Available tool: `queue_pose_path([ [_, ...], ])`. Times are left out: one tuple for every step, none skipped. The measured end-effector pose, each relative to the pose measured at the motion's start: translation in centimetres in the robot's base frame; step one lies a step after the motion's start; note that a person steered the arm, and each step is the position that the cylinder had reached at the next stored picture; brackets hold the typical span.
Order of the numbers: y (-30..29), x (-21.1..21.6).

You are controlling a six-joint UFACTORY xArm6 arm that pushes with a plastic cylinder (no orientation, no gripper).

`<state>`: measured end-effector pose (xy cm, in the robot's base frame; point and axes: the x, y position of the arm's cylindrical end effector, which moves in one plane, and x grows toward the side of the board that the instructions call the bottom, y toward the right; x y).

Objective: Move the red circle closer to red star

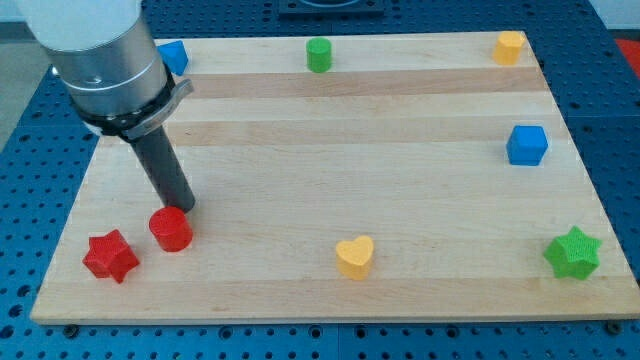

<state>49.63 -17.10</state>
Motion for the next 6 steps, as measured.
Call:
queue_pose_path([
  [0.9,-0.1],
  [0.9,0.4],
  [0.3,1.1],
  [-1.1,1.8],
  [-1.7,2.1],
  [-1.5,1.7],
])
